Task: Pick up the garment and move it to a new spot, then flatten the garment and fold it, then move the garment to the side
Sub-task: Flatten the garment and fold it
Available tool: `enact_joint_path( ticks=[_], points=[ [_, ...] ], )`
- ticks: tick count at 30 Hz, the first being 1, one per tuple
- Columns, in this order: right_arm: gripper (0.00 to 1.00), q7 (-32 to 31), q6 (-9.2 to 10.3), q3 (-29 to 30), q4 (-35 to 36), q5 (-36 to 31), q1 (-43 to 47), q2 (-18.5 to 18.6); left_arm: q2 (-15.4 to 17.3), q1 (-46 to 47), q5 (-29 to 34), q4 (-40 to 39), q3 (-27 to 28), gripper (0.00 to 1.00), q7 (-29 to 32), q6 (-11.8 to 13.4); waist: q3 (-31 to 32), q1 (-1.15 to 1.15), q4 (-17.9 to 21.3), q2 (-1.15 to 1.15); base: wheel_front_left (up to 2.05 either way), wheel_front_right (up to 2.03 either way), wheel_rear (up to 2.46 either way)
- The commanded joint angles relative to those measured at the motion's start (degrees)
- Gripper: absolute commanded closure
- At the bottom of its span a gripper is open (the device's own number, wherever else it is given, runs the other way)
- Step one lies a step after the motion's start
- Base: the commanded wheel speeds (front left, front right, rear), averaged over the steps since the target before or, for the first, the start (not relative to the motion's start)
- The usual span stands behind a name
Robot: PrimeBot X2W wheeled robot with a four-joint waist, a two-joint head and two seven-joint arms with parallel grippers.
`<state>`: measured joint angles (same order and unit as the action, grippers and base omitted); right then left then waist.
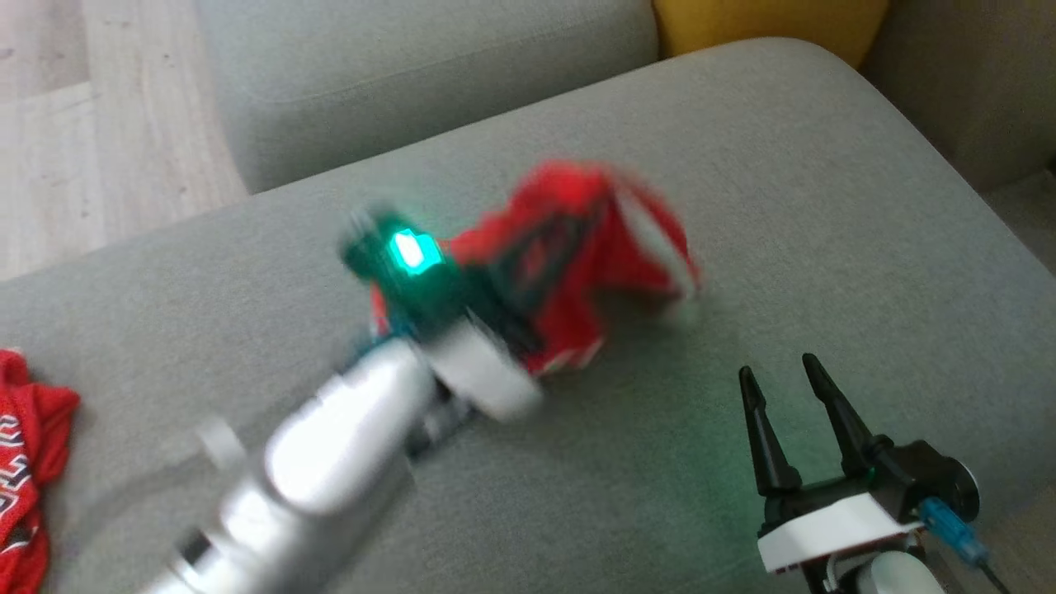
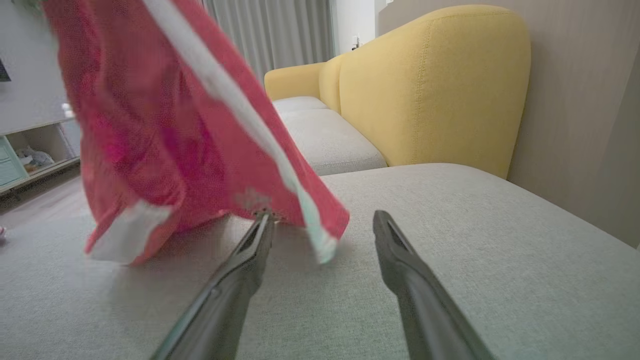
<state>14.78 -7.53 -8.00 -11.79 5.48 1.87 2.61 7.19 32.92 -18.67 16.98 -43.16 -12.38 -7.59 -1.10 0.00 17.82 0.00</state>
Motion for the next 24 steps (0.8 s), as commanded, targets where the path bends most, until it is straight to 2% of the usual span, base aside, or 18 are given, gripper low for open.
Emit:
enact_joint_path(
  ticks=[1,5,9,13,17,24],
  points=[
    [0.0,0.2,0.04,-1.1,2.1,0.2,-1.3,0.3,2.9,5.2,-2.7,-3.4,2.8,1.0,1.9,0.1,0.6,0.0,-0.9,0.0,0.0,0.0,0.0],
    [0.0,0.2,0.04,-1.0,2.0,0.4,-0.9,0.3,8.9,8.9,-9.4,-5.8,4.4,1.0,10.7,0.1,0.7,0.0,-2.4,0.0,0.0,0.0,0.0],
    [0.0,0.2,0.04,-1.9,0.6,1.6,-0.7,0.3,15.9,6.4,-17.2,-4.4,3.4,1.0,19.2,0.1,0.0,0.0,-3.9,0.0,0.0,0.0,0.0],
    [0.0,0.2,0.04,-3.4,-4.0,2.6,-1.2,0.3,21.0,3.3,-21.5,-2.0,2.7,1.0,20.5,0.1,-1.1,0.0,-5.7,0.0,0.0,0.0,0.0],
    [0.0,0.2,0.04,-4.5,-8.3,3.5,-2.9,0.3,22.5,2.8,-23.0,-0.6,1.7,1.0,18.9,0.1,-2.3,0.0,-7.6,0.0,0.0,0.0,0.0],
    [0.0,0.2,0.04,-4.1,-17.0,0.5,-9.9,0.3,22.4,5.5,-24.1,-0.5,-1.2,1.0,17.3,0.1,-4.9,0.0,-10.5,0.0,0.0,0.0,0.0]
  ],
)
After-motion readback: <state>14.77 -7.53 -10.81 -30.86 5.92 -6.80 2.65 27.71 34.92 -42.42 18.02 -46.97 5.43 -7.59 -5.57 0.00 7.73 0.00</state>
